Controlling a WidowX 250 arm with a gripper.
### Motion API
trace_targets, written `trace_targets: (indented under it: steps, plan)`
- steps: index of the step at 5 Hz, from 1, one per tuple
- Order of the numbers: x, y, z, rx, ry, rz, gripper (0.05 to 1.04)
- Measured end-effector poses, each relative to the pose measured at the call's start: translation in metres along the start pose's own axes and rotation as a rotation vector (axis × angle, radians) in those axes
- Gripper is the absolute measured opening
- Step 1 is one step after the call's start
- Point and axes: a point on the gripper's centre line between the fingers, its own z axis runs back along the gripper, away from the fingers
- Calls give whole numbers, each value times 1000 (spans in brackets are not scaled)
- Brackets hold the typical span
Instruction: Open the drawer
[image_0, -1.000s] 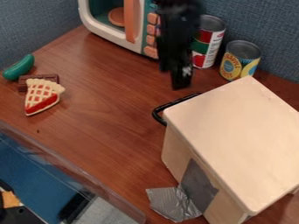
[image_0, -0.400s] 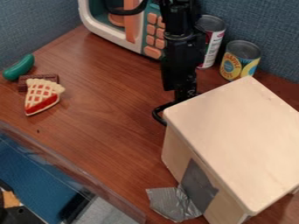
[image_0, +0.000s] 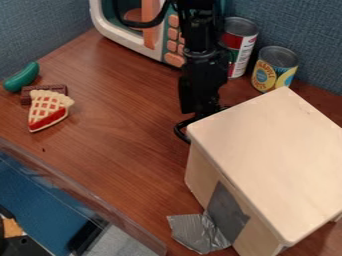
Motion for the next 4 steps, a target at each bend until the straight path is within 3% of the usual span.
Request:
trace_targets:
  steps: [2, 3, 4]
  plan:
    - [-10, 1, -7, 8, 12, 36, 359]
    - [-13, 10, -5, 26, 13, 55, 185]
    - [-19, 29, -2, 57, 12, 80, 152]
